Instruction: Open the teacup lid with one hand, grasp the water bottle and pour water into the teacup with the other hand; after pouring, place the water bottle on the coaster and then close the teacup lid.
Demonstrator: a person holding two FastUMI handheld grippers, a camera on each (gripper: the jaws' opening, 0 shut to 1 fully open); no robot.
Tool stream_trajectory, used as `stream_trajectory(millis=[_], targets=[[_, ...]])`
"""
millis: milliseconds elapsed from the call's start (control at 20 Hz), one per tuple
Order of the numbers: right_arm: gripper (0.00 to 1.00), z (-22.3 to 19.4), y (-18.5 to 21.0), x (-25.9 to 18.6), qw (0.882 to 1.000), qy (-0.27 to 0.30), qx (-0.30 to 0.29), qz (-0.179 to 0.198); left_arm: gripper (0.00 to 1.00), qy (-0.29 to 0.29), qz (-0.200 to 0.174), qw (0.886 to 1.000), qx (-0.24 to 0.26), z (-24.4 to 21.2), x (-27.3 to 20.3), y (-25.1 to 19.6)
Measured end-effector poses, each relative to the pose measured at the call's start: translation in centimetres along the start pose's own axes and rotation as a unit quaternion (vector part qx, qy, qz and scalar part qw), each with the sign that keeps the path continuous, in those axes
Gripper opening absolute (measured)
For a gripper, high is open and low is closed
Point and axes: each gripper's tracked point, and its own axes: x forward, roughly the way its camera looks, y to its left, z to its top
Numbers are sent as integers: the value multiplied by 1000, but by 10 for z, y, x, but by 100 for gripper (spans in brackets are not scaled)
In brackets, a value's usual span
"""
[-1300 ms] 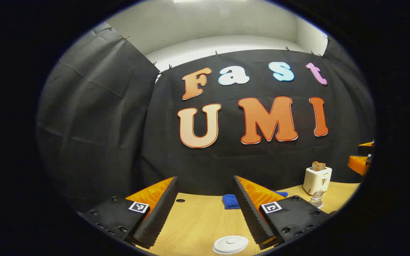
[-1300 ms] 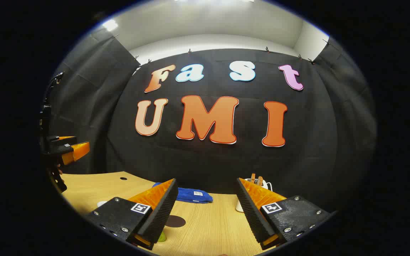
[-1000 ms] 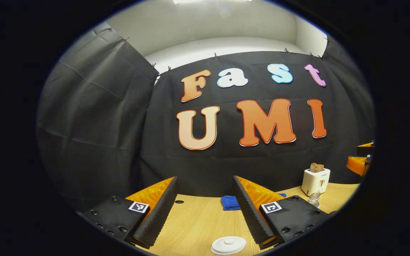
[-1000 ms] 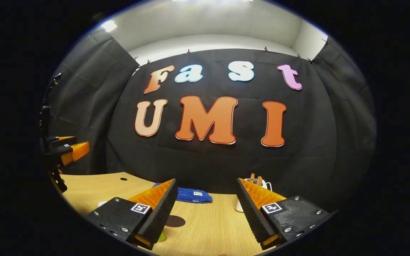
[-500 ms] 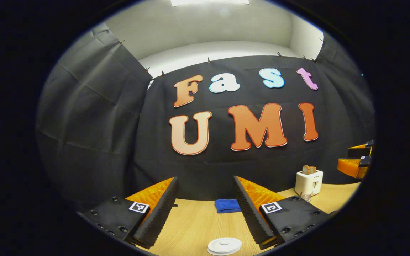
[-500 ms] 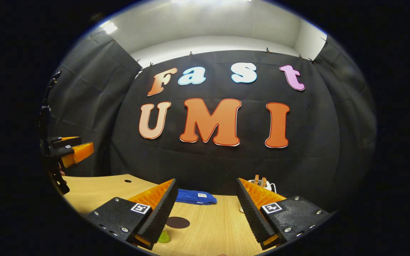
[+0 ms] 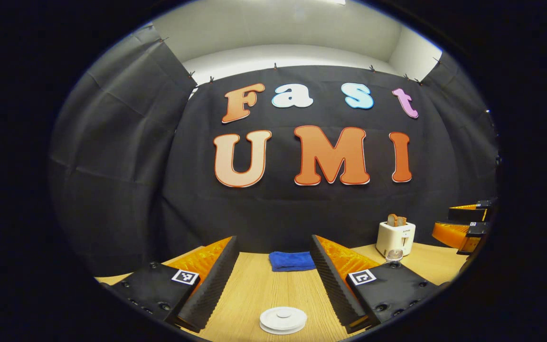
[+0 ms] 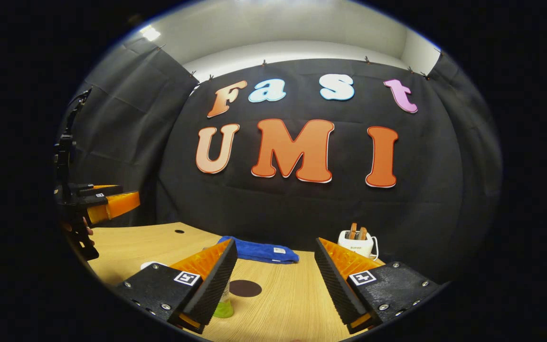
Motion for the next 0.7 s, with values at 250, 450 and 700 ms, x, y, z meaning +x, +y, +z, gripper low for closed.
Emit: stream_trajectory(millis=[250,450,700], targets=[[98,-21,15,0,999,21,9,29,99,31,-4,999,14,-33,3,0],[99,-35,32,0,998,32,11,53,99,60,-16,998,30,-63,4,-6],[99,-50,48,-1,996,48,7,72,89,108,-45,993,24,-109,5,-19]])
